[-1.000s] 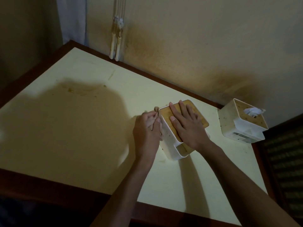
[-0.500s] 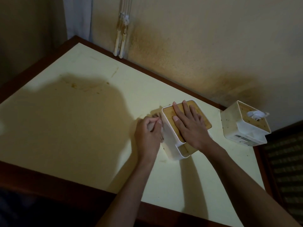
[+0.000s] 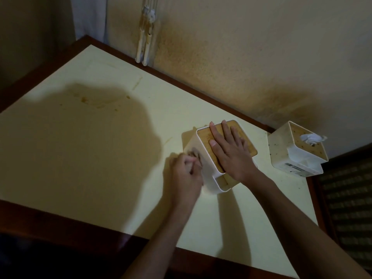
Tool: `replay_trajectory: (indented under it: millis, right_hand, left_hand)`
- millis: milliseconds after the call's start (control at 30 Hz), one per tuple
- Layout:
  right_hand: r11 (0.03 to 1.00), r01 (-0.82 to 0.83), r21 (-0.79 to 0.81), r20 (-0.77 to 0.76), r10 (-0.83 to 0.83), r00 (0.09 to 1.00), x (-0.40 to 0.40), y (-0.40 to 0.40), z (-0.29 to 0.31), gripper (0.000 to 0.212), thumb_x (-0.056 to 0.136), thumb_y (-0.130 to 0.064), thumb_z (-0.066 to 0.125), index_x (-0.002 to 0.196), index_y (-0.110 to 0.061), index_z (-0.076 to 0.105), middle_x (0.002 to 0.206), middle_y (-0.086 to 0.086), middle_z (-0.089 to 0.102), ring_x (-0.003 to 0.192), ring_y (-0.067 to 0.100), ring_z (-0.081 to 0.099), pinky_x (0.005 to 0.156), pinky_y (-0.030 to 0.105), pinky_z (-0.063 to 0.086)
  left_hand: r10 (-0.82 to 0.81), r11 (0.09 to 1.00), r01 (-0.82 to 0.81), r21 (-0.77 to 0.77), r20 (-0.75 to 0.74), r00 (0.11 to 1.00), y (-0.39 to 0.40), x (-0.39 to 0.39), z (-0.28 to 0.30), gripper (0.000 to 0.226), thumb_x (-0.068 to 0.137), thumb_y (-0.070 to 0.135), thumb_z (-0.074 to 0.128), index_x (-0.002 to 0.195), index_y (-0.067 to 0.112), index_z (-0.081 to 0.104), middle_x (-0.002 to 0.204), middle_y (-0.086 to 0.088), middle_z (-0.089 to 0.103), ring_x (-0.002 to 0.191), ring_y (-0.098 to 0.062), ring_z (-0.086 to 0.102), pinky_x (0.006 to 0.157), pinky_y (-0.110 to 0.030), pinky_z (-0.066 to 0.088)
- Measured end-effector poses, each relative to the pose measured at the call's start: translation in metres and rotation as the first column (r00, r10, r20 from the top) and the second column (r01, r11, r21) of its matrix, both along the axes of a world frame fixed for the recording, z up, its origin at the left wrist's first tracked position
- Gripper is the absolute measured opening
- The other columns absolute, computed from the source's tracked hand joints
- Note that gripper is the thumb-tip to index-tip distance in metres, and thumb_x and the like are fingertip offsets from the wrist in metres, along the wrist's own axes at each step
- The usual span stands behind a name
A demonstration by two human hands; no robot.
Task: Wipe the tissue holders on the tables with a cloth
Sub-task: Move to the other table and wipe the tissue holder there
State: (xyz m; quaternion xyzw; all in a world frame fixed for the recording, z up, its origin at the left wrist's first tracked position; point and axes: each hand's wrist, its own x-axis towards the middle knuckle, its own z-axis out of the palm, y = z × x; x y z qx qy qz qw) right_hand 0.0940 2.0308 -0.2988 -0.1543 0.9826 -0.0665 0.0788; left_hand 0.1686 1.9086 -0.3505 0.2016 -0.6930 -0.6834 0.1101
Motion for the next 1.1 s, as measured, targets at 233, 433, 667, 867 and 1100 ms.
replay_trajectory:
  millis: [233,433,667,867,1100]
  right_hand:
    - [1.0,0.0,0.015,-0.006,0.0,1.0,-0.002,0.002,-0.002,0.057,0.085,-0.066,0.0,0.139,-0.058,-0.016,0.159,-0.014,-0.016,0.146,0.014,-0.016,0.115,0.048,-0.008]
    - [1.0,-0.007,0.002,0.003,0.007,1.0,-0.002,0.002,-0.002,0.055,0.081,-0.069,-0.004,0.133,-0.062,-0.021,0.159,-0.013,-0.016,0.146,0.015,-0.017,0.115,0.051,-0.006]
    - [1.0,0.005,-0.005,0.007,-0.005,1.0,-0.002,0.0,-0.001,0.056,0.08,-0.07,-0.003,0.133,-0.061,-0.019,0.159,-0.012,-0.015,0.146,0.014,-0.016,0.115,0.051,-0.006]
    - [1.0,0.0,0.017,0.012,-0.001,1.0,-0.002,0.0,-0.002,0.053,0.088,-0.065,0.003,0.136,-0.059,-0.018,0.159,-0.012,-0.015,0.146,0.015,-0.016,0.115,0.051,-0.007]
    - [1.0,0.006,0.025,0.011,-0.006,1.0,-0.001,-0.001,-0.001,0.053,0.089,-0.062,0.005,0.136,-0.057,-0.018,0.159,-0.011,-0.015,0.146,0.017,-0.016,0.115,0.051,-0.007]
  left_hand:
    - [-0.083,0.99,0.077,-0.114,-0.054,0.995,-0.027,-0.025,-0.011,0.023,0.087,0.01,0.056,0.106,0.024,0.056,0.103,0.0,0.057,0.091,-0.018,0.06,0.074,-0.033,0.052]
    - [-0.093,0.956,0.086,-0.28,-0.011,0.996,0.005,0.021,-0.009,0.014,0.082,0.014,0.062,0.078,0.018,0.05,0.09,0.003,0.05,0.083,-0.016,0.048,0.071,-0.03,0.042]
    - [-0.066,0.93,0.047,-0.364,-0.041,0.997,0.029,0.048,-0.017,0.013,0.082,0.01,0.062,0.089,0.016,0.053,0.1,-0.003,0.048,0.096,-0.026,0.053,0.077,-0.04,0.05]
    - [0.003,0.93,-0.039,-0.365,-0.098,0.995,-0.007,-0.014,-0.023,0.009,0.087,0.007,0.052,0.095,0.011,0.051,0.1,-0.009,0.051,0.092,-0.025,0.05,0.082,-0.033,0.044]
    - [-0.204,0.942,0.173,-0.287,-0.085,0.975,-0.034,-0.023,-0.022,0.02,0.089,0.006,0.051,0.108,0.012,0.054,0.108,-0.001,0.043,0.095,-0.018,0.053,0.079,-0.019,0.043]
